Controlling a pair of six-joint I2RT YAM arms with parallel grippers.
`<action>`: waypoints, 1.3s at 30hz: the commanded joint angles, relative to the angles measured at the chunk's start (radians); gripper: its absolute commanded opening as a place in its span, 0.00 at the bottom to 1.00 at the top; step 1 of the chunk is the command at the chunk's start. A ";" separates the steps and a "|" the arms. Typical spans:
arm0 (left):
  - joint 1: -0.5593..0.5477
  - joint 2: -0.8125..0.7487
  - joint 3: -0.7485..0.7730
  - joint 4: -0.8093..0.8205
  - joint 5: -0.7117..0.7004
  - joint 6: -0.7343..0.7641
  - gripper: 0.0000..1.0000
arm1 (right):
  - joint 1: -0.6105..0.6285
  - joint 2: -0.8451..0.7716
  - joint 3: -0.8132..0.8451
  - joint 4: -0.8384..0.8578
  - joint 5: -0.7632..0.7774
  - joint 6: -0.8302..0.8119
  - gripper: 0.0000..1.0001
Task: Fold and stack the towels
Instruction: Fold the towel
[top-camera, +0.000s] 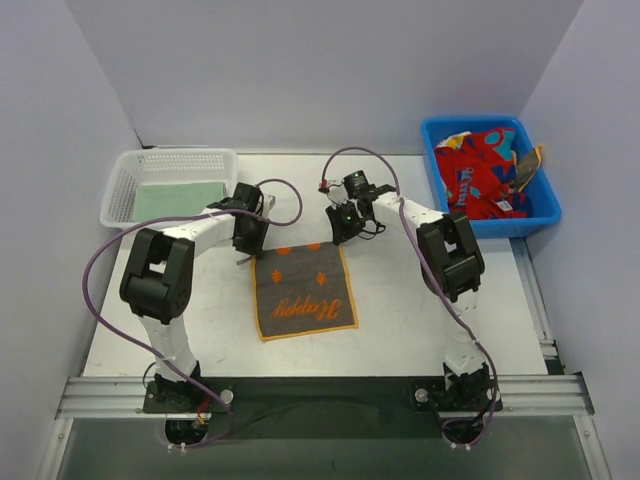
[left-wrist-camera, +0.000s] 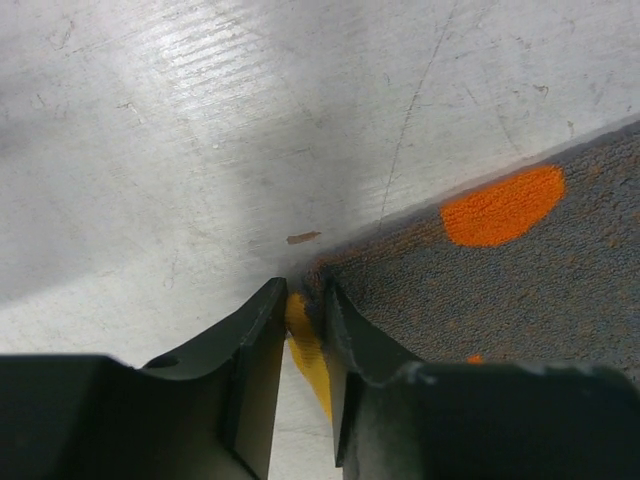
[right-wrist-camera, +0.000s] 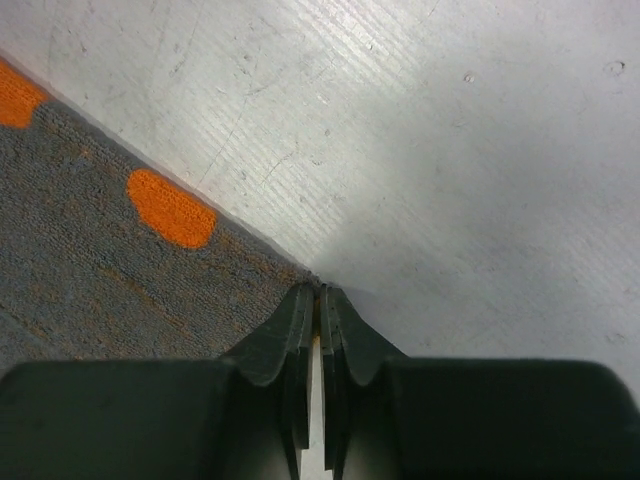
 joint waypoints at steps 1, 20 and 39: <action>0.003 0.054 -0.004 -0.057 0.034 0.015 0.31 | 0.001 0.057 -0.029 -0.110 0.026 -0.016 0.01; 0.056 -0.007 -0.007 -0.047 -0.038 -0.074 0.57 | -0.051 -0.058 -0.082 -0.098 -0.007 0.040 0.00; 0.026 0.080 0.007 -0.022 0.023 -0.134 0.46 | -0.033 -0.083 -0.102 -0.115 0.037 0.062 0.00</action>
